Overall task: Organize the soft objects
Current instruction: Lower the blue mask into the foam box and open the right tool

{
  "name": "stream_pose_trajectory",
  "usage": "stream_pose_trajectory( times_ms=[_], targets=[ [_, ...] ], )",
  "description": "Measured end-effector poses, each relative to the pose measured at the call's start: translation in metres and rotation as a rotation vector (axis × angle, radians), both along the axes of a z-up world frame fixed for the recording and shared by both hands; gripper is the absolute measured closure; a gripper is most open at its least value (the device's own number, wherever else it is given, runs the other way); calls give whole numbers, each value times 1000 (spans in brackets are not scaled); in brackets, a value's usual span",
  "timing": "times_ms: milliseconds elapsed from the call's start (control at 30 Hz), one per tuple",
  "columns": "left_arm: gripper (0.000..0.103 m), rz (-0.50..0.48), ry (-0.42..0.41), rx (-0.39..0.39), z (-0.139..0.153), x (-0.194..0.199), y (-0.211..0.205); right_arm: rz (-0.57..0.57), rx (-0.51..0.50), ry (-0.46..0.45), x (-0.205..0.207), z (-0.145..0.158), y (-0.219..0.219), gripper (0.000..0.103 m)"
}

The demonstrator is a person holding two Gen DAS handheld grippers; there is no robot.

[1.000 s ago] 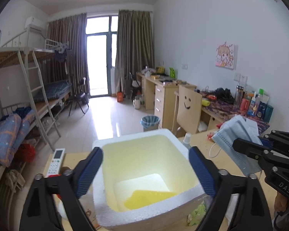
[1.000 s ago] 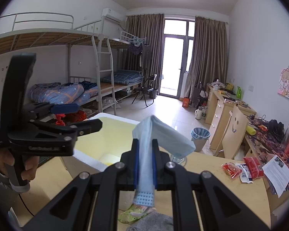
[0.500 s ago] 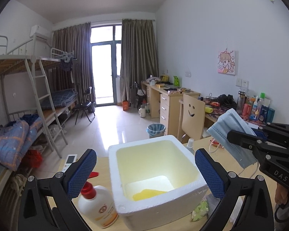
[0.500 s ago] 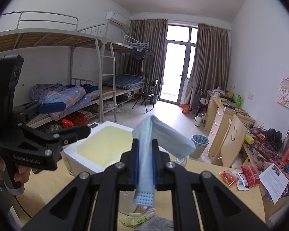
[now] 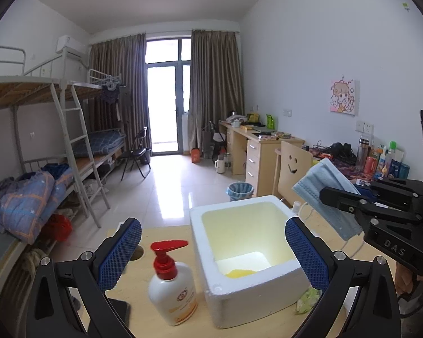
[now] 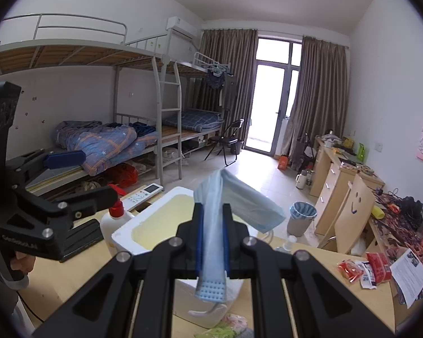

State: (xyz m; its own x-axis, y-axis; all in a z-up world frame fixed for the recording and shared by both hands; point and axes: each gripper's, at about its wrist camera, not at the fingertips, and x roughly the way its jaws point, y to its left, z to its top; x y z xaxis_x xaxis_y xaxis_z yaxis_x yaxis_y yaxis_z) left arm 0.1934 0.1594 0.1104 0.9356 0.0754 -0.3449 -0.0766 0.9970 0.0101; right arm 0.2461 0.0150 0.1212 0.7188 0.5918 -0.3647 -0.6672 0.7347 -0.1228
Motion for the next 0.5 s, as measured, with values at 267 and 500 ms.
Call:
stream_pose_trajectory(
  times_ms=[267, 500],
  targets=[
    [1, 21, 13, 5, -8, -2, 10, 34, -18, 23, 12, -9, 19, 88],
    [1, 29, 23, -3, -13, 0, 16, 46, -53, 58, 26, -23, 30, 88]
  ],
)
